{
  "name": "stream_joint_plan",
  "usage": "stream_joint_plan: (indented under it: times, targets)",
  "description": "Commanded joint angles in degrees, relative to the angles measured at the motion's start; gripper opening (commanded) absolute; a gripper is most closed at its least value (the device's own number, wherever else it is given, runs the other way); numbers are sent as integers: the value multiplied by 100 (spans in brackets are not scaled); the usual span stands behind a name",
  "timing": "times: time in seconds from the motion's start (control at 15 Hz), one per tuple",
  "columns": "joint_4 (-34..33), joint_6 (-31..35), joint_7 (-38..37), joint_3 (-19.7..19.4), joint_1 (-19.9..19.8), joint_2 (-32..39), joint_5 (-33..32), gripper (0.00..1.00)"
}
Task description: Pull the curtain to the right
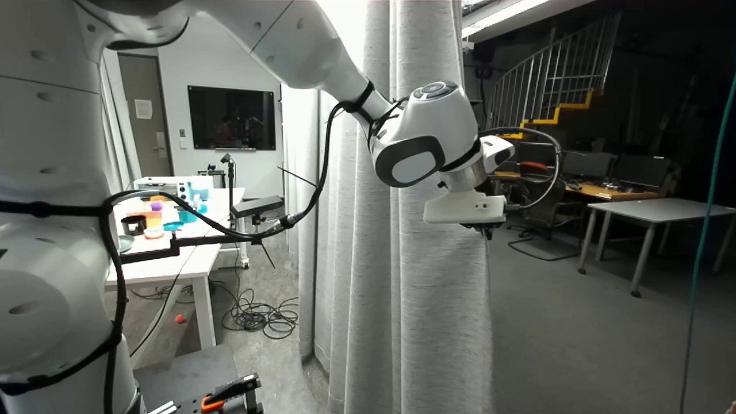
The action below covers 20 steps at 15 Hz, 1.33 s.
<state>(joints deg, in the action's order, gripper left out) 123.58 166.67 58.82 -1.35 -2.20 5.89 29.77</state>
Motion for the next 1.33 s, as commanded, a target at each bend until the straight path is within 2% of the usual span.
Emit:
stream_joint_plan:
  times: [0.0, 0.47, 0.53, 0.6, 0.67, 0.73, 0.93, 1.27]
  targets:
    - [209, 205, -791, -463, -117, -339, -538, 1]
    - [95, 599, -2422, -1407, -454, -582, -1406, 1]
    - [44, 622, -2741, -1540, -520, -566, -1637, 1]
    - [-8, 665, -3131, -1452, -803, -552, -1942, 1]
    - [-81, 681, -3449, -1546, -906, -515, -2188, 1]
    - [-161, 648, -3868, -1799, -861, -480, -2503, 1]
    - [-592, 470, -5012, -2152, -1104, -334, -3328, 1]
    - [-1537, 173, -6623, -2684, -1242, -67, -3961, 1]
